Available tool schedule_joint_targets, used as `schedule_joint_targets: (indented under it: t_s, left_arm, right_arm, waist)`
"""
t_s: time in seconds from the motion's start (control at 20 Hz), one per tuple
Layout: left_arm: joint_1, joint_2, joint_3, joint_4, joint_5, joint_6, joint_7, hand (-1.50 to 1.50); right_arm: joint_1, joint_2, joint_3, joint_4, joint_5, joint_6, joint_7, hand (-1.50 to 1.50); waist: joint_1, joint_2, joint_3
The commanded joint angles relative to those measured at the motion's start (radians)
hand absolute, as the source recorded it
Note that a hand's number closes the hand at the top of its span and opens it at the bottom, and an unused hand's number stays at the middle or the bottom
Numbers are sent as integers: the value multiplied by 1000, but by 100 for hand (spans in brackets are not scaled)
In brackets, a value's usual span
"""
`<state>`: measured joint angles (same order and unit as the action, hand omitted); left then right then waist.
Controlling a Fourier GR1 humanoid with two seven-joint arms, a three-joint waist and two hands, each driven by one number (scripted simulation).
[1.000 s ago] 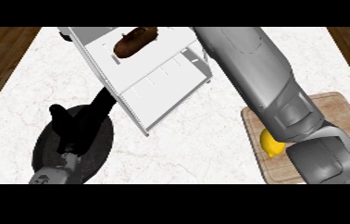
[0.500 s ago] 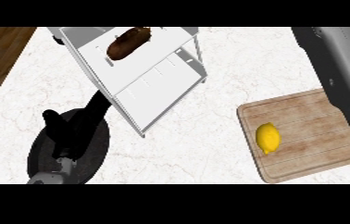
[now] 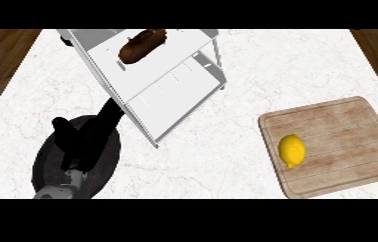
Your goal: Pick the sweet potato from the cutting board and place it in the tiered basket
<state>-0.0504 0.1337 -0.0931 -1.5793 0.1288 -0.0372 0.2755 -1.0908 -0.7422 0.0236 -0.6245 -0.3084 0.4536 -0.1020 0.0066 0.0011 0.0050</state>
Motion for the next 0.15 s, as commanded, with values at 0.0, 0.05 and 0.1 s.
schedule_joint_targets:
  t_s: [0.0,0.05,0.1]
  left_arm:
    - [-97,-5,25,55,2,-7,-20,0]
    - [-79,-7,24,31,16,-18,-33,0]
    - [-129,4,42,83,20,-29,-23,0]
  right_arm:
    - [36,-104,-43,43,-3,125,-45,-150]
    - [-8,-159,-70,118,-4,166,-72,-150]
    - [29,-156,-64,124,11,183,-113,-150]
  waist:
    - [-5,4,-5]
    - [12,11,-4]
    - [4,11,-4]
